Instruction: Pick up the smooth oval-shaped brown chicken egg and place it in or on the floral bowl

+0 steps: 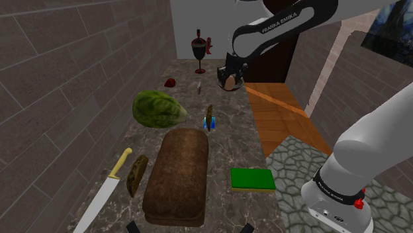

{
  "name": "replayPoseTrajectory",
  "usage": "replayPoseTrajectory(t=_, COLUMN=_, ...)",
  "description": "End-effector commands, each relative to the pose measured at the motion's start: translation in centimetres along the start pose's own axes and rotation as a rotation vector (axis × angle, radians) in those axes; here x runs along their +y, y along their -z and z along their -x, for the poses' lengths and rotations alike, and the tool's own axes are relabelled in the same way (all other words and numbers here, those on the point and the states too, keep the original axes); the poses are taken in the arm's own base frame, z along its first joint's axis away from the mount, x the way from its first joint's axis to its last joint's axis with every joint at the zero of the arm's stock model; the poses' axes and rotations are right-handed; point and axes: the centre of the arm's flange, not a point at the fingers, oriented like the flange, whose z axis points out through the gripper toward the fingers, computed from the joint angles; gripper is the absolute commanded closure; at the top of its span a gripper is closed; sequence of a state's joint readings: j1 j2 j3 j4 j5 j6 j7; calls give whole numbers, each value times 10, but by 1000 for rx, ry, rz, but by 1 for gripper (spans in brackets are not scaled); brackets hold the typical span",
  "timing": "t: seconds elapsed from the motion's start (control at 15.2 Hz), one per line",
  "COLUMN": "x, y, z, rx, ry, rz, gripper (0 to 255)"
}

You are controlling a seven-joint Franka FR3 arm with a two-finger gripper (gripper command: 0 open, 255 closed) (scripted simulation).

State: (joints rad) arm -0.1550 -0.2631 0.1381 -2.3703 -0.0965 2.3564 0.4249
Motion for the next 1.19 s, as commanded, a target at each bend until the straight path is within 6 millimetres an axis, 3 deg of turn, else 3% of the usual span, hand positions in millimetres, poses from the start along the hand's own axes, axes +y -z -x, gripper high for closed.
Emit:
replayPoseTrajectory(t=0.0, x=12, y=-7, z=-20, rx=0, ry=1, rz=0, gripper=255)
replayPoseTrajectory(t=0.99, x=111, y=-51, z=-186, rx=0, ry=1, rz=0, gripper=255)
replayPoseTrajectory(t=1.06, x=124, y=-56, z=-207, rx=0, ry=1, rz=0, gripper=255)
replayPoseTrajectory(t=1.12, x=124, y=-61, z=-205, rx=0, ry=1, rz=0, gripper=255)
